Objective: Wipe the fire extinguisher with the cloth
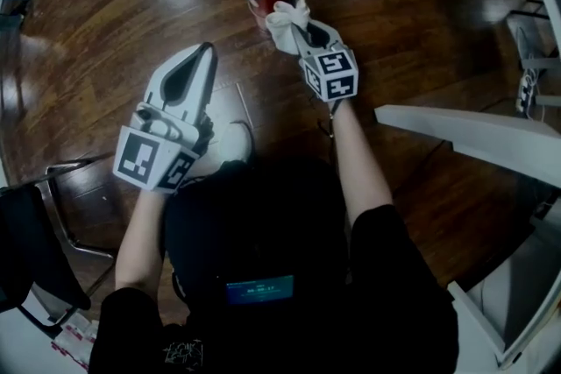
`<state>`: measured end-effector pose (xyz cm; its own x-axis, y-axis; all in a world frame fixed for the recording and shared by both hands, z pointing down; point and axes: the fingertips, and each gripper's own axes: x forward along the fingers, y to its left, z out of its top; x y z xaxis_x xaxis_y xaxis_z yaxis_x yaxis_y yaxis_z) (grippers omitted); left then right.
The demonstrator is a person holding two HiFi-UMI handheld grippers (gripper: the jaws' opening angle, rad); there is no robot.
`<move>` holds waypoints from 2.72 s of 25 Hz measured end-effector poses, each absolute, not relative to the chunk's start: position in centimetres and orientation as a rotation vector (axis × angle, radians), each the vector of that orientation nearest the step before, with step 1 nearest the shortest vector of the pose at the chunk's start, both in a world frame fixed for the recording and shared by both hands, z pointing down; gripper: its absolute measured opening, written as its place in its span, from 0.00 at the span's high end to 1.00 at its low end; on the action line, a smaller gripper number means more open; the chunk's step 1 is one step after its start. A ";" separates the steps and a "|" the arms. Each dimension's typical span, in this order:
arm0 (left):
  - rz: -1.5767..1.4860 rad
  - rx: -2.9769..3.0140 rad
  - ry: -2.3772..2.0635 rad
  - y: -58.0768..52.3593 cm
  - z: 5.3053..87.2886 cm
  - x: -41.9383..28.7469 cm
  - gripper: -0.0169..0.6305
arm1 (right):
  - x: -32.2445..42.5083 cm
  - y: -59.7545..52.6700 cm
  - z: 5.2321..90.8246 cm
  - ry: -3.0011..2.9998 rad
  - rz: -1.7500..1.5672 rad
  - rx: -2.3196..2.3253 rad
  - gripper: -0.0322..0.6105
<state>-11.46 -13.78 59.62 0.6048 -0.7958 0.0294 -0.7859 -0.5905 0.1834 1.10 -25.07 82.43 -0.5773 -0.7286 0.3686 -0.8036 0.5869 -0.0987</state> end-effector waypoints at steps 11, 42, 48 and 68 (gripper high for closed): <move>0.004 2.629 -1.267 -13.3 52.6 -15.3 0.97 | 7.0 -12.3 61.0 -2.719 0.191 1.329 0.81; -0.123 2.658 -1.243 2.8 -1.1 -5.2 0.97 | 8.3 6.1 -1.1 -2.817 0.224 1.433 0.81; -0.179 2.648 -1.316 8.4 -3.3 -4.3 0.97 | 8.0 10.2 -1.1 -2.877 0.277 1.361 0.81; -0.193 2.638 -1.351 13.1 -6.0 -8.0 0.97 | 3.1 14.4 -4.0 -2.857 0.189 1.373 0.81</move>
